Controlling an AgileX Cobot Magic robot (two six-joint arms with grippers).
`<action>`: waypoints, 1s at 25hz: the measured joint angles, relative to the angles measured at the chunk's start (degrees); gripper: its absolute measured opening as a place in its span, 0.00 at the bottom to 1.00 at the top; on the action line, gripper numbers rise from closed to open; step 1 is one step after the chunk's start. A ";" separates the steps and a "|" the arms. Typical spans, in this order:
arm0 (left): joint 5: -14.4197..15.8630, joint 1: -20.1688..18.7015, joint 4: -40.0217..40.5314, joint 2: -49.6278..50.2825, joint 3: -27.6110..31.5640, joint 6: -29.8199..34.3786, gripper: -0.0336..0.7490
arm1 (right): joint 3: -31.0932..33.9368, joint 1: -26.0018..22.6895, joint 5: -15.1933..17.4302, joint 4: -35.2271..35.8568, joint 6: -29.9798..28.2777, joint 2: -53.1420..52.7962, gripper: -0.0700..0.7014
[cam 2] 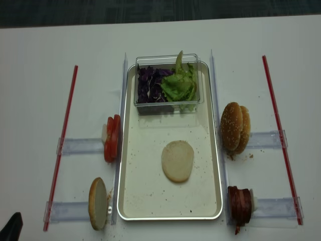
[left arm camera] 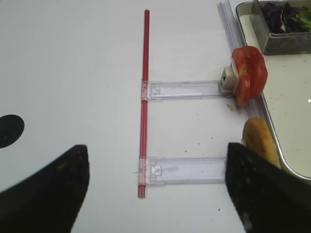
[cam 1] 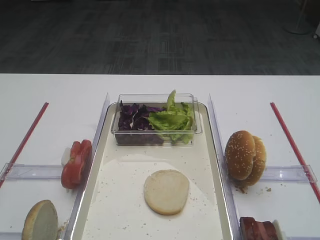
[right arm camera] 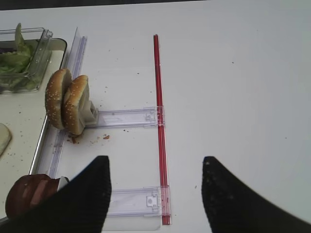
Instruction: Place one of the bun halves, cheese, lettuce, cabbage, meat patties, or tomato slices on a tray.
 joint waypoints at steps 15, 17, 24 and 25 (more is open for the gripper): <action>0.00 0.00 0.00 0.00 0.00 0.00 0.74 | 0.00 0.00 0.00 0.00 0.00 0.00 0.67; 0.00 0.00 0.00 0.00 0.00 0.00 0.74 | 0.00 0.00 0.00 0.00 0.00 0.00 0.67; 0.00 0.00 0.00 0.00 0.00 -0.11 0.74 | 0.00 0.00 0.00 0.00 0.00 0.00 0.67; 0.00 0.00 0.00 0.00 0.00 -0.11 0.74 | 0.00 0.00 0.00 0.00 0.00 0.00 0.67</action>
